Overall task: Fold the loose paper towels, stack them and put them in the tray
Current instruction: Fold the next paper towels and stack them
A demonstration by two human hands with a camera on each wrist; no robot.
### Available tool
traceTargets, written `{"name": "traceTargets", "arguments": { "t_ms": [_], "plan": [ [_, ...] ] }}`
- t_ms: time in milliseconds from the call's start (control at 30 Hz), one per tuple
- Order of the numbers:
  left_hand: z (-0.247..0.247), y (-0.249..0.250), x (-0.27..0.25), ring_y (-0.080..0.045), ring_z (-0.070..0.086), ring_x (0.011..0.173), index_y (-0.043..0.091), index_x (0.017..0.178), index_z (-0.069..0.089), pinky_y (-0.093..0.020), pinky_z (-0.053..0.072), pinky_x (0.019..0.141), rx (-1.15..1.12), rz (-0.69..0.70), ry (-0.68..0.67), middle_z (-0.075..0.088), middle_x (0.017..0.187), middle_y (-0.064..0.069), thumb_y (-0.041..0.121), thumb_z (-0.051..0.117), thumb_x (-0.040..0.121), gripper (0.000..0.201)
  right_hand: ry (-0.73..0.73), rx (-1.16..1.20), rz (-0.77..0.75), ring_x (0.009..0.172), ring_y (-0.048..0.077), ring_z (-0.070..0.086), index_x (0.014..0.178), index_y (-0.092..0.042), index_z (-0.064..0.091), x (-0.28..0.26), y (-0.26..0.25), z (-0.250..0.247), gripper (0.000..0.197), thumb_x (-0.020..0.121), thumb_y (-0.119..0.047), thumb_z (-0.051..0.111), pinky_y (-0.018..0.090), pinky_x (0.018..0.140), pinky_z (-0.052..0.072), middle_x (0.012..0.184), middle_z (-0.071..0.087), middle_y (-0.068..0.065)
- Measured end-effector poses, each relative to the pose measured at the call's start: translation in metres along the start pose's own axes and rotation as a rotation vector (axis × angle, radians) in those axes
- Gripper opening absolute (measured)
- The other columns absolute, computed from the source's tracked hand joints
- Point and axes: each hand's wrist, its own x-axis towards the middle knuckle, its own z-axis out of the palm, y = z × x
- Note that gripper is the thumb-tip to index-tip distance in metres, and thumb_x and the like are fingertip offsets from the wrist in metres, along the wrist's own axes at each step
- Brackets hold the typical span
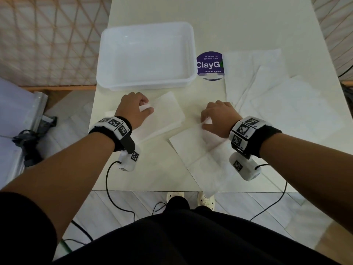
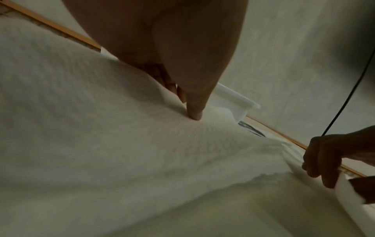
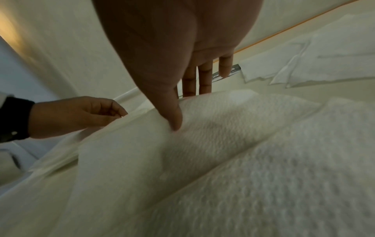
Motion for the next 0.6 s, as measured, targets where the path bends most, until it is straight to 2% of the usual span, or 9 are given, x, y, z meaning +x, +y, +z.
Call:
{"name": "traceTargets", "arguments": {
  "t_ms": [100,200,267,333,400,467,533,600],
  "plan": [
    [-0.003,0.007,-0.004,-0.027,0.046,0.108,0.016,0.113,0.059,-0.036,0.037,0.091,0.101,0.040,0.080,0.058,0.109,-0.003,0.037,0.069,0.083,0.038,0.007,0.031,0.019,0.108,0.022,0.050,0.104,-0.024,0.064,-0.002,0.005,-0.007,0.019,0.087,-0.033,0.058,0.036,0.103,0.026,0.109,0.062,-0.002],
    [-0.007,0.029,-0.017,-0.021,0.048,0.098,0.016,0.104,0.059,-0.034,0.041,0.086,0.012,0.174,0.183,0.057,0.099,0.001,0.036,0.068,0.084,0.029,0.057,0.110,0.068,0.105,0.023,0.055,0.105,-0.020,0.062,-0.005,0.013,-0.018,0.020,0.089,-0.031,0.056,0.035,0.102,0.030,0.108,0.067,-0.002],
    [-0.005,0.049,-0.032,-0.012,0.049,0.085,0.020,0.095,0.061,-0.028,0.042,0.078,-0.085,0.291,0.101,0.056,0.090,0.008,0.034,0.066,0.087,0.017,0.098,0.178,0.140,0.102,0.024,0.059,0.102,-0.020,0.061,-0.009,0.021,-0.026,0.019,0.089,-0.032,0.055,0.037,0.098,0.037,0.107,0.068,-0.001],
    [0.005,0.069,-0.049,-0.008,0.050,0.081,0.024,0.091,0.064,-0.028,0.042,0.076,-0.106,0.423,-0.064,0.058,0.088,0.011,0.034,0.063,0.089,0.010,0.120,0.239,0.224,0.098,0.025,0.060,0.099,-0.019,0.061,-0.013,0.031,-0.032,0.018,0.089,-0.033,0.056,0.038,0.092,0.043,0.103,0.068,0.001],
    [0.022,0.080,-0.063,-0.009,0.050,0.090,0.025,0.100,0.067,-0.029,0.042,0.081,-0.057,0.510,-0.212,0.062,0.099,0.009,0.035,0.062,0.090,0.015,0.122,0.274,0.266,0.095,0.026,0.059,0.098,-0.019,0.061,-0.017,0.039,-0.033,0.018,0.088,-0.033,0.057,0.037,0.086,0.045,0.099,0.067,0.002],
    [0.040,0.082,-0.070,-0.014,0.050,0.103,0.023,0.111,0.069,-0.030,0.040,0.091,0.030,0.528,-0.314,0.062,0.114,0.006,0.035,0.059,0.092,0.024,0.130,0.291,0.265,0.092,0.026,0.059,0.097,-0.020,0.061,-0.021,0.046,-0.033,0.017,0.088,-0.034,0.056,0.036,0.082,0.045,0.096,0.066,0.002],
    [0.052,0.082,-0.074,-0.017,0.051,0.108,0.021,0.113,0.070,-0.033,0.039,0.096,0.089,0.536,-0.352,0.061,0.121,0.004,0.034,0.059,0.092,0.027,0.144,0.318,0.260,0.090,0.026,0.059,0.097,-0.022,0.061,-0.027,0.051,-0.032,0.016,0.088,-0.034,0.055,0.035,0.079,0.046,0.094,0.065,0.001],
    [0.056,0.081,-0.077,-0.019,0.053,0.106,0.020,0.109,0.072,-0.036,0.041,0.095,0.088,0.544,-0.327,0.061,0.118,0.003,0.033,0.062,0.091,0.025,0.152,0.352,0.257,0.088,0.025,0.058,0.098,-0.022,0.061,-0.032,0.055,-0.033,0.017,0.090,-0.035,0.054,0.034,0.077,0.046,0.095,0.065,0.001]
  ]
}}
